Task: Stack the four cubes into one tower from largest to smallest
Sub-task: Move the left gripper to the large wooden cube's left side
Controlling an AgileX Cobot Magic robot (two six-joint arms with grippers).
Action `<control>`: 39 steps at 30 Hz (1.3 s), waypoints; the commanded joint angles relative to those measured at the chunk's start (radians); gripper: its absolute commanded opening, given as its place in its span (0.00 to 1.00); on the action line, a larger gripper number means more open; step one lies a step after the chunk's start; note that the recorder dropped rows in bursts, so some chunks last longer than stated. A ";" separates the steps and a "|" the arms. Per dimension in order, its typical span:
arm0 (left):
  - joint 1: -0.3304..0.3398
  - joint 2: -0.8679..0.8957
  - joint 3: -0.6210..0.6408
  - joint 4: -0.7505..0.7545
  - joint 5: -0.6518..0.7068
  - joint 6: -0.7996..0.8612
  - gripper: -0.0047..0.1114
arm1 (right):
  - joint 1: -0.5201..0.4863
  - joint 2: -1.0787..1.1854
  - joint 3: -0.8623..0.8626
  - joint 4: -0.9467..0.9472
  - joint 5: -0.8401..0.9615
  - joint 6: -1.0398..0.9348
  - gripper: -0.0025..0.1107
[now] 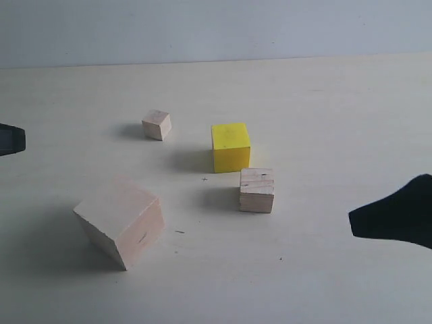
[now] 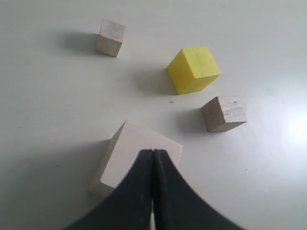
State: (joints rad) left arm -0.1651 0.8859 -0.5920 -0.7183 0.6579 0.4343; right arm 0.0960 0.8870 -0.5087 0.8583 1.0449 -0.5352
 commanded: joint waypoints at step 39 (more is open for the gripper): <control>-0.127 0.743 0.041 -0.507 -0.118 0.434 0.04 | 0.003 0.092 -0.007 -0.096 -0.277 -0.022 0.02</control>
State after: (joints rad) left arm -0.2617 1.6116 -0.5163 -1.1949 0.5359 0.8496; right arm 0.0960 0.9754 -0.5087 0.7655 0.7775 -0.5495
